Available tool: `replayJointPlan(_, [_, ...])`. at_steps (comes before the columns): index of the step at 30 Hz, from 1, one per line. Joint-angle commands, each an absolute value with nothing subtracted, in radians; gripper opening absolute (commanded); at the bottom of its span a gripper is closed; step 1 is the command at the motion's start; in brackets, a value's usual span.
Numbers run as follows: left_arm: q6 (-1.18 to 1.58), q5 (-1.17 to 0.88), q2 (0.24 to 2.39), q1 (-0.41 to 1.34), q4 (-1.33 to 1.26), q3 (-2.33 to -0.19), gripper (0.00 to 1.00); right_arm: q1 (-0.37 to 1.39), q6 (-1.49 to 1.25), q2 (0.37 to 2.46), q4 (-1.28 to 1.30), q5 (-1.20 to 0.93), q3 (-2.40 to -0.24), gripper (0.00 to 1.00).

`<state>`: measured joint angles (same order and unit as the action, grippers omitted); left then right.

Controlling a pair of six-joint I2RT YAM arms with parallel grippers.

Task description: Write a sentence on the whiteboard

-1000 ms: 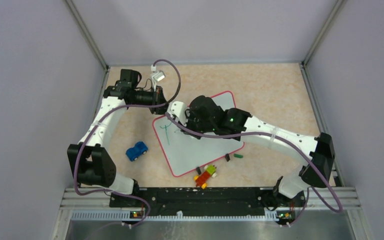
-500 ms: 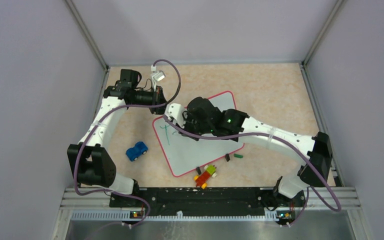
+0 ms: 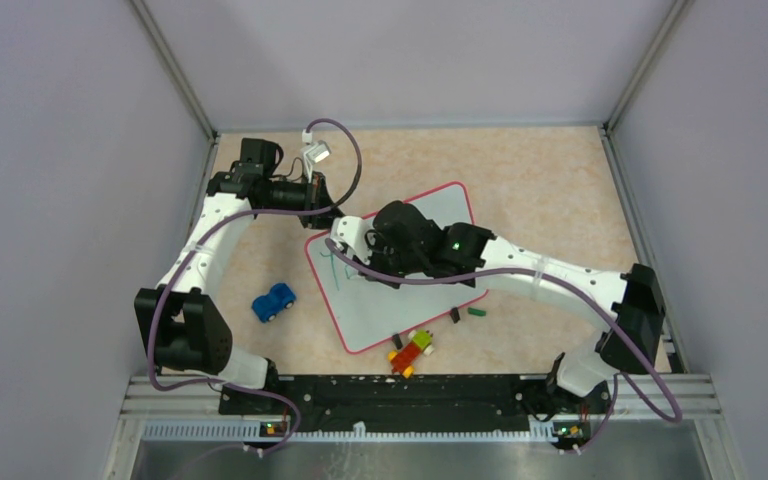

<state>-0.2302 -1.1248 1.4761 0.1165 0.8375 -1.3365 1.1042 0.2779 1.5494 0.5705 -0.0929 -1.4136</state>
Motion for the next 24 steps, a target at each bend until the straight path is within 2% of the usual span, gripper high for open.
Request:
replayJointPlan(1, [-0.222,-1.124,1.45,0.126,0.849,-1.321,0.0,1.109,0.293,1.504,0.561,-0.056,-1.401,0.0])
replayJointPlan(24, [-0.221,-1.126,1.445,0.126,0.845,-1.317,0.0,1.079,0.299,1.542,0.569,-0.02,-1.514,0.0])
